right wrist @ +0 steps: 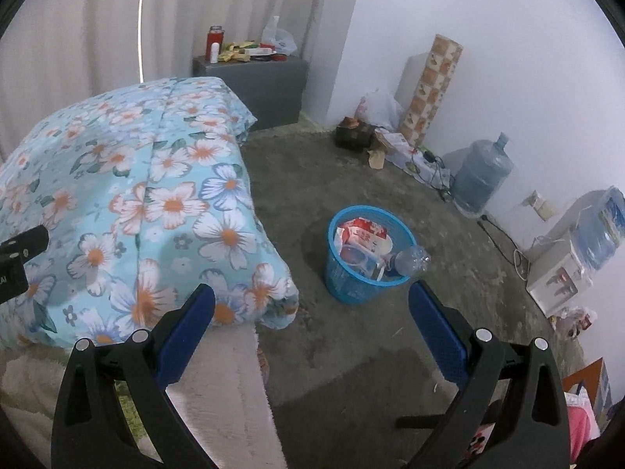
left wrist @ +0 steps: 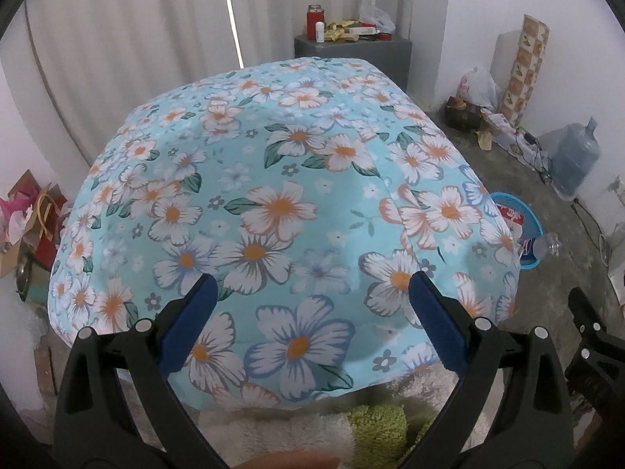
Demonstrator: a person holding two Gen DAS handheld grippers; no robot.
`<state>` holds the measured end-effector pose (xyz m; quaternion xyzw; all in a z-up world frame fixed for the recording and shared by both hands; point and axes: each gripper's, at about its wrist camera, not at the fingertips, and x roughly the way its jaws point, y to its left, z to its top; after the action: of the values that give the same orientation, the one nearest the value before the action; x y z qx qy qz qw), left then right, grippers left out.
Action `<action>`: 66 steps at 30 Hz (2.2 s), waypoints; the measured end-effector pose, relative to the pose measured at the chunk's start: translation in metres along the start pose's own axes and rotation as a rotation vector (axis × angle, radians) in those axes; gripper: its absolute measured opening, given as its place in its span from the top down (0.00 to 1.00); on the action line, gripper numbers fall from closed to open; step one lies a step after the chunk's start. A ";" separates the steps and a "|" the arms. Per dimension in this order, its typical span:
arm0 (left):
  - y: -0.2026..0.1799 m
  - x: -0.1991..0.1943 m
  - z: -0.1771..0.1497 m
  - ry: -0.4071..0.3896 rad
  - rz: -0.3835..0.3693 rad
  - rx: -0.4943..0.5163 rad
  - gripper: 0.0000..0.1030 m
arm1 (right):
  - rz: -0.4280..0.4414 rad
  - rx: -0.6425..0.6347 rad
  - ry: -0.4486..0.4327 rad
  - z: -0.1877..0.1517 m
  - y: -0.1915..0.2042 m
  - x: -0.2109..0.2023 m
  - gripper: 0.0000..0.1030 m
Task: Collect trash
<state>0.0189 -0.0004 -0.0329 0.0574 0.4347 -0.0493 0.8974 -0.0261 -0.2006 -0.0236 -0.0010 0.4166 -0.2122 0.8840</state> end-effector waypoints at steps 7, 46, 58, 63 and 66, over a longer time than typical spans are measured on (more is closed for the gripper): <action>-0.011 -0.001 0.001 -0.002 -0.006 0.031 0.09 | -0.003 0.011 0.002 -0.001 -0.005 0.001 0.06; -0.015 -0.003 0.000 0.005 -0.030 0.051 0.09 | -0.023 0.020 -0.001 0.001 -0.011 0.002 0.06; -0.015 -0.003 0.000 0.006 -0.028 0.052 0.09 | -0.024 0.022 -0.003 0.002 -0.012 0.001 0.06; -0.015 -0.003 0.000 0.007 -0.028 0.052 0.09 | -0.023 0.024 -0.002 0.002 -0.012 0.001 0.06; -0.016 -0.003 0.000 0.005 -0.027 0.050 0.09 | -0.024 0.026 -0.004 0.003 -0.014 0.000 0.06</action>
<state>0.0145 -0.0156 -0.0314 0.0743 0.4361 -0.0721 0.8939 -0.0289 -0.2135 -0.0189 0.0050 0.4122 -0.2281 0.8821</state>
